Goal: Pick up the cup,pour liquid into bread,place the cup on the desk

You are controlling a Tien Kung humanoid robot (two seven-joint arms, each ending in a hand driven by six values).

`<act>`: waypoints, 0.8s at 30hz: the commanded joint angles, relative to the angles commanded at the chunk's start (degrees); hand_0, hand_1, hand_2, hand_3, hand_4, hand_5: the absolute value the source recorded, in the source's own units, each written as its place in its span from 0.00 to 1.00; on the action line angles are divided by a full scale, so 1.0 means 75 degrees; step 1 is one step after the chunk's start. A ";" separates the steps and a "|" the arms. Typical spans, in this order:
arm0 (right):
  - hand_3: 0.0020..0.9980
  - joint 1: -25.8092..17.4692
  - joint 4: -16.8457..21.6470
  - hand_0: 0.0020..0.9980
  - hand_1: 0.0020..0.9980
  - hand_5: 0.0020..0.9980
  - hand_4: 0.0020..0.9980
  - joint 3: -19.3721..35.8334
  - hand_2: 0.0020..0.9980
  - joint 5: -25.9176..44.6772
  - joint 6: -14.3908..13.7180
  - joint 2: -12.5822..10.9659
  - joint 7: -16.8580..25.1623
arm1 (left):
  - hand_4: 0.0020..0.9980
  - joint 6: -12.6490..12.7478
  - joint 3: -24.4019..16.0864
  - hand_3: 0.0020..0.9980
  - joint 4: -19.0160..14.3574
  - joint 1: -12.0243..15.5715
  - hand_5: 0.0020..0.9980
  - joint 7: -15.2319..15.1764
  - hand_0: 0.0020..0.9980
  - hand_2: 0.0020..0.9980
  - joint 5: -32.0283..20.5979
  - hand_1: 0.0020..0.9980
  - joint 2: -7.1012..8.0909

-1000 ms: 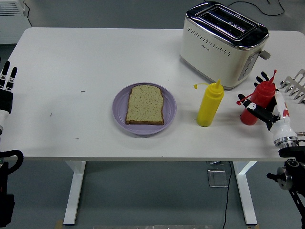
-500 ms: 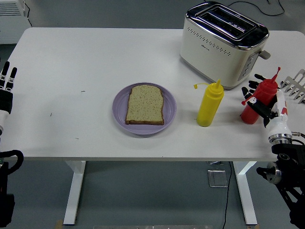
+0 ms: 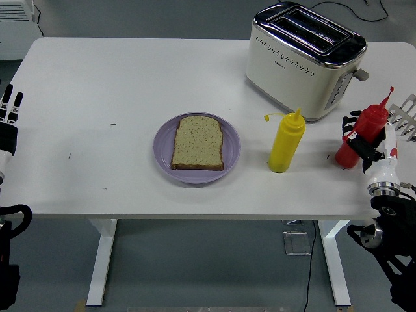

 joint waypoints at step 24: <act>0.39 -0.0018 0.1986 0.11 0.19 0.08 0.57 0.1004 0.32 -0.1607 0.0040 -0.0674 -0.1088 | 0.51 0.0001 -0.0027 0.71 -0.0019 0.0010 0.99 -0.0002 0.79 0.75 0.0008 0.75 0.0004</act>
